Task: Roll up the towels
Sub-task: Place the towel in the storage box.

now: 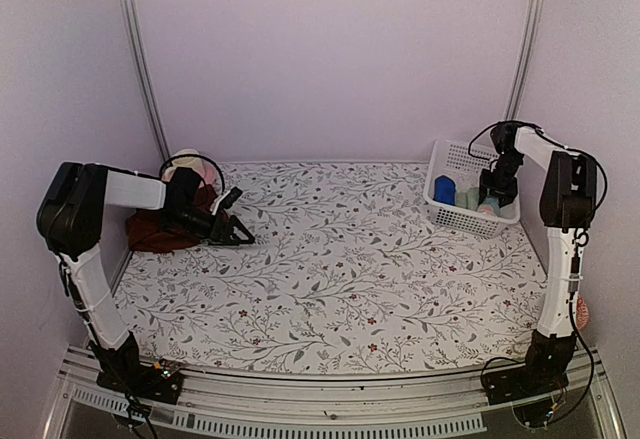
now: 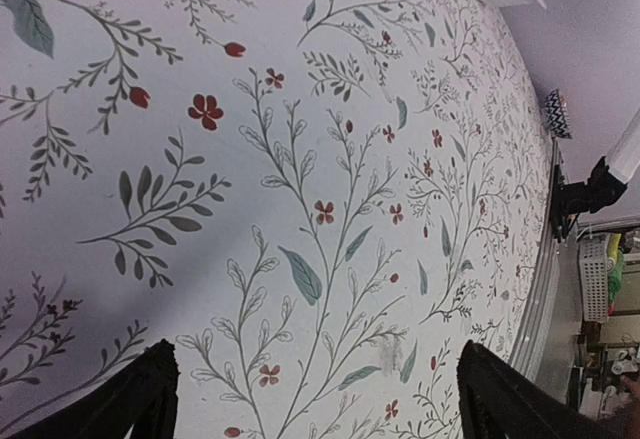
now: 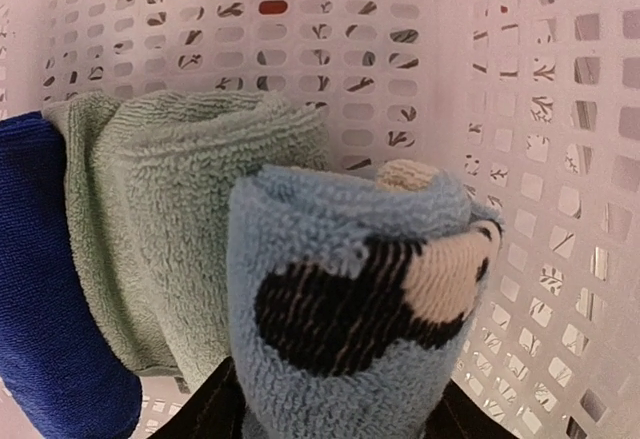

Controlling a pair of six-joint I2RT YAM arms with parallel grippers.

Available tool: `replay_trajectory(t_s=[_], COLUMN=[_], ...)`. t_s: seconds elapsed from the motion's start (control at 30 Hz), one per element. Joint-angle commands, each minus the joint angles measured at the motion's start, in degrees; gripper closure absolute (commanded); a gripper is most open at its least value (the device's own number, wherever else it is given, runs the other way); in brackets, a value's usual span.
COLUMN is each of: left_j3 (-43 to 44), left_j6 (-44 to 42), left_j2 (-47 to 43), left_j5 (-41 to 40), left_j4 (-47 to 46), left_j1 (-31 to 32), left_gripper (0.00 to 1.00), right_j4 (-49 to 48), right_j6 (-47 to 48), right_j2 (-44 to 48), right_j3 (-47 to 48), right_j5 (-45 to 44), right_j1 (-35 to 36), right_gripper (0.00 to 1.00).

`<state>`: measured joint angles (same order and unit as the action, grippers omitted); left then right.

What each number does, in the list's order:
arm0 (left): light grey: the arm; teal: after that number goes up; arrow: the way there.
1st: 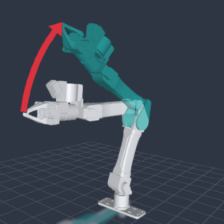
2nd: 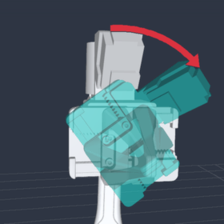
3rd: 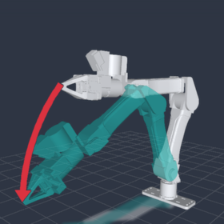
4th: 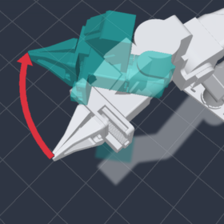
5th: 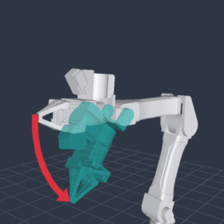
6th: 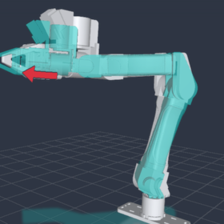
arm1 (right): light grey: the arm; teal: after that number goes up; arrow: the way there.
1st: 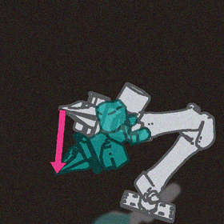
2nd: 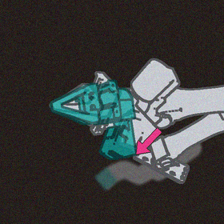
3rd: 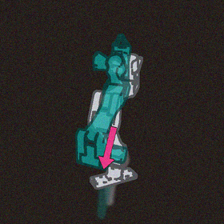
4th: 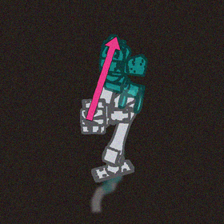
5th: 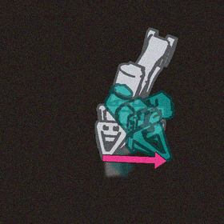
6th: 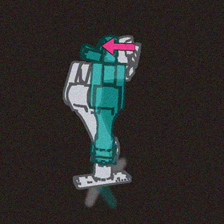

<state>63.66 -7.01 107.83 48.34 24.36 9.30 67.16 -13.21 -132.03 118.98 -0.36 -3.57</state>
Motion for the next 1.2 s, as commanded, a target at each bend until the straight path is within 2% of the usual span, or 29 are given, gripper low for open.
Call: replay_trajectory(t_s=[0.0, 0.1, 0.47, 0.87, 1.17], left_j3=[1.3, 1.3, 1.4, 1.5, 1.5], left_j6=[0.0, 0.0, -0.2, -0.5, -0.6], left_j2=[1.0, 0.9, 1.0, 0.9, 0.8], left_j5=[0.0, 0.0, -0.1, -0.6, -0.8], left_j4=[0.5, 0.7, 0.9, 1.1, 1.1], left_j1=[-0.6, -0.5, -0.5, -0.7, -0.9], left_gripper=[0.03, 0.03, 0.03, 0.03, 0.03], right_j4=[1.5, 1.8, 4.2, 0.8, -4.1], right_j6=[0.9, 1.0, 3.0, 2.6, 1.0], right_j2=[0.8, 1.1, 3.6, 10.2, 7.5], right_j3=[0.0, -0.2, 1.3, 2.1, -0.8], right_j5=[-3.2, -3.5, -8.7, -7.1, -4.8], right_j1=[0.3, 0.6, 1.6, 5.1, 8.1], right_gripper=[0.44, 0.39, 0.29, 0.28, 0.28])
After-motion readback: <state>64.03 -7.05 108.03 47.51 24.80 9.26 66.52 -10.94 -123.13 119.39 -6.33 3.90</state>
